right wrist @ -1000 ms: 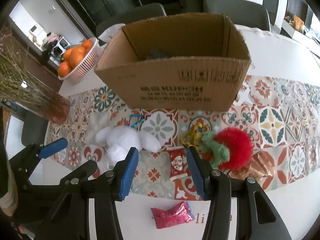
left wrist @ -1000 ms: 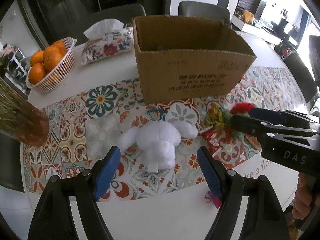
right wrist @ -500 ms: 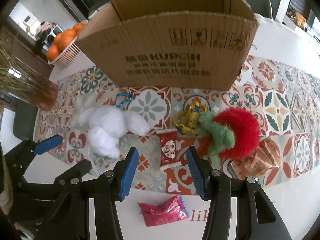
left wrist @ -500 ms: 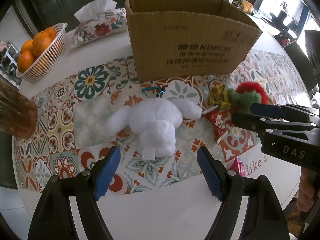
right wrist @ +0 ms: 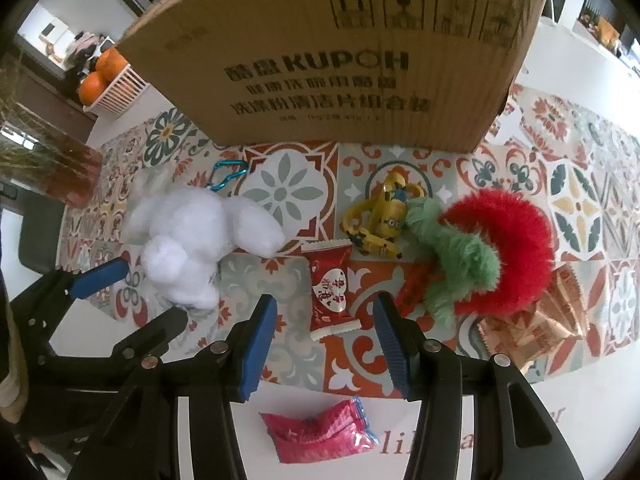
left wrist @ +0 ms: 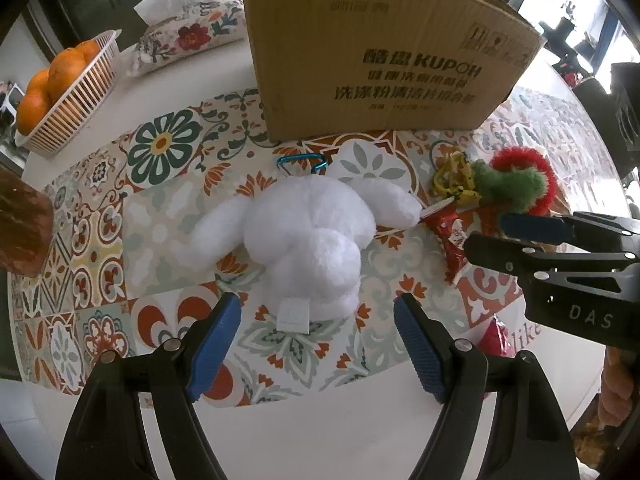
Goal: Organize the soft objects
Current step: 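Grasp the white plush bunny with the left tool while the right tool grasps the red snack packet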
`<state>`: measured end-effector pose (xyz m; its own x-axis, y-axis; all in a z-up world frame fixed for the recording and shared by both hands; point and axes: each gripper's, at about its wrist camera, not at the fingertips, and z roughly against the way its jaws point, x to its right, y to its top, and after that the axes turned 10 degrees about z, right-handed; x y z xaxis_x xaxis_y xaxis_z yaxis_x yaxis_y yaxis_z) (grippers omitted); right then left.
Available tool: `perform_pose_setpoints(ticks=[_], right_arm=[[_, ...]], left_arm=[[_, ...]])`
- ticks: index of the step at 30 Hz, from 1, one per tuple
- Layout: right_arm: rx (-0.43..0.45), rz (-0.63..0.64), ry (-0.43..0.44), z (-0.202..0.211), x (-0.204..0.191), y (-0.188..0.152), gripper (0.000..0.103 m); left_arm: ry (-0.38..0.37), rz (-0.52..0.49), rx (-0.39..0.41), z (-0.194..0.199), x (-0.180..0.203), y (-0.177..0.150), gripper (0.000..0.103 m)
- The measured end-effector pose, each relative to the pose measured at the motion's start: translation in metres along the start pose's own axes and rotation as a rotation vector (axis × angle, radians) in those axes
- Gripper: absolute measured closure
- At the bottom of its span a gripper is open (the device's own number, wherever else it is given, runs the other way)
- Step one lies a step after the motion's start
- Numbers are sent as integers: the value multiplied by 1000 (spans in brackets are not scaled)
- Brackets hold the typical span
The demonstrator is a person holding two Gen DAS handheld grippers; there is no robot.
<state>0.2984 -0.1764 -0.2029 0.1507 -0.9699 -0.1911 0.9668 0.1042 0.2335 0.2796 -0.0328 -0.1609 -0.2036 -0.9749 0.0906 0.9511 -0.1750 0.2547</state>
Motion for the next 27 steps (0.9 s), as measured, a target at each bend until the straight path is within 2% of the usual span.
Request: perform_pose_setpoints(ticks=[14, 22, 27], right_arm=[[-46, -22, 1, -30, 3, 9, 51], [-55, -20, -24, -38, 2, 12, 53], [-45, -20, -31, -43, -1, 15, 60]], left_arm=[[29, 24, -15, -33, -6, 13, 26], [25, 41, -28, -48, -11, 22, 35], [8, 66, -38, -55, -12, 29, 43]])
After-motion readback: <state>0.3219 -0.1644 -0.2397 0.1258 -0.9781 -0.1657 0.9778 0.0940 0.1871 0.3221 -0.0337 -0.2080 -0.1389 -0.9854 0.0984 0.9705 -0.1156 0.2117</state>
